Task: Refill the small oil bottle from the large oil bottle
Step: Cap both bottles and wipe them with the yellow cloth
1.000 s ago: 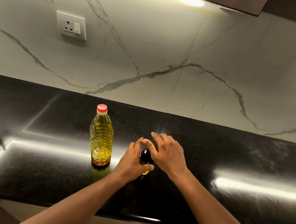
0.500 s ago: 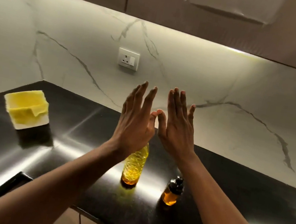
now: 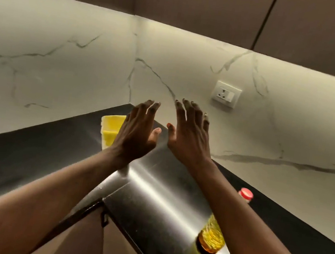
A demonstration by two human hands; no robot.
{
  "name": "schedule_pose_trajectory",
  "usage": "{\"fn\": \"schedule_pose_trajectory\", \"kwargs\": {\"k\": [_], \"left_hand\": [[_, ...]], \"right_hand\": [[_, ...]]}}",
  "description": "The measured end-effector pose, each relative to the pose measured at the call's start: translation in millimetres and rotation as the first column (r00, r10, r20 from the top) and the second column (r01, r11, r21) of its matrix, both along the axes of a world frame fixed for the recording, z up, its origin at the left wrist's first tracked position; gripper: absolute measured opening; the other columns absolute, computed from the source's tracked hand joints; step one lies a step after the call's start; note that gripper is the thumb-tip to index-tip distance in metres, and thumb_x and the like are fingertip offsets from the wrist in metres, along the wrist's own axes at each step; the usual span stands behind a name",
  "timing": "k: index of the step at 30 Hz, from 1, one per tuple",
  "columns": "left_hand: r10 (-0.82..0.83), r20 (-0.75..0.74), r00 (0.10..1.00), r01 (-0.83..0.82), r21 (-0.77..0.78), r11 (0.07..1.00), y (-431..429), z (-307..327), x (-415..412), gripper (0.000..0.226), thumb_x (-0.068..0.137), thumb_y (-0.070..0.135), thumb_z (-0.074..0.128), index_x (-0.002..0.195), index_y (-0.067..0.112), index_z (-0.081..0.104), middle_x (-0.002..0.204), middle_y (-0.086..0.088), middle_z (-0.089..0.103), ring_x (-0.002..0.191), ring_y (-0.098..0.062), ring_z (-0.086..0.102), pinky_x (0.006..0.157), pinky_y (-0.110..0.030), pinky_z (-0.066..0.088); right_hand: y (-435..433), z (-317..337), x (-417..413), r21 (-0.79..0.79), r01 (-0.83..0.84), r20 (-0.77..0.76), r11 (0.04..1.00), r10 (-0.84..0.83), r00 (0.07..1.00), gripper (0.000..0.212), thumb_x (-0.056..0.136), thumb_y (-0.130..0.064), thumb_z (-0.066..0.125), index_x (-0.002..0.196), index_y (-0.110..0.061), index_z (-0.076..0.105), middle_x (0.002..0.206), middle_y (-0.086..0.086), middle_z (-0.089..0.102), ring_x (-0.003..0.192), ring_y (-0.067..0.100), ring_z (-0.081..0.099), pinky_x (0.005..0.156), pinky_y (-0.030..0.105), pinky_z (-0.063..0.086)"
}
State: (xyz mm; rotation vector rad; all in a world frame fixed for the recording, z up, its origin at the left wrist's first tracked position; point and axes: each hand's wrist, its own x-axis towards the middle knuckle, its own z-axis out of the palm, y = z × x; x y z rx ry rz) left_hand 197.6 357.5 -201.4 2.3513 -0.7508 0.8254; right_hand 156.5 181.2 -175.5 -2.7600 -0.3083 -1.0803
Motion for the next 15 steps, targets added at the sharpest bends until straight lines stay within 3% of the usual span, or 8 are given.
{"fn": "schedule_pose_trajectory", "kwargs": {"k": [2,6,10,15], "left_hand": [[0.037,-0.085,0.996,-0.034,0.032,0.999,29.5,-9.8,21.9,0.079,0.087,0.020,0.072,0.155,0.006,0.037,0.150,-0.019,0.046,0.134,-0.039,0.047,0.111,-0.052,0.045],[0.099,-0.268,0.958,-0.071,0.111,0.991,82.2,-31.9,72.1,0.091,0.081,0.015,0.075,0.161,0.012,0.029,0.155,-0.015,0.045,0.140,-0.038,0.045,0.114,-0.051,0.041],[0.138,-0.389,0.911,-0.072,0.180,0.981,115.2,-54.1,120.9,0.082,0.084,0.016,0.076,0.157,0.011,0.038,0.152,-0.015,0.050,0.136,-0.039,0.050,0.112,-0.051,0.043],[0.156,-0.449,0.880,-0.048,0.244,0.969,123.4,-88.3,171.6,0.065,0.091,0.027,0.075,0.149,0.011,0.051,0.150,-0.014,0.053,0.133,-0.038,0.053,0.111,-0.050,0.044]], "right_hand": [[22.3,-13.1,27.0,-0.028,-0.022,-0.060,0.999,0.021,0.998,0.069,0.090,-0.028,0.075,0.151,-0.011,0.048,0.156,0.015,0.042,0.144,0.034,0.037,0.112,0.060,0.043],[55.6,-48.0,77.5,-0.081,-0.103,-0.199,0.991,0.085,0.976,0.067,0.086,-0.023,0.080,0.147,-0.011,0.055,0.149,0.012,0.053,0.138,0.034,0.049,0.105,0.053,0.048],[76.4,-83.0,129.1,-0.116,-0.167,-0.340,0.979,0.119,0.933,0.070,0.087,-0.028,0.082,0.150,-0.012,0.054,0.153,0.011,0.056,0.143,0.032,0.049,0.114,0.057,0.042],[95.1,-125.9,186.8,-0.244,-0.204,-0.505,0.948,0.056,0.861,0.088,0.092,-0.038,0.079,0.164,-0.014,0.034,0.172,0.011,0.032,0.161,0.029,0.026,0.127,0.064,0.022]]}}
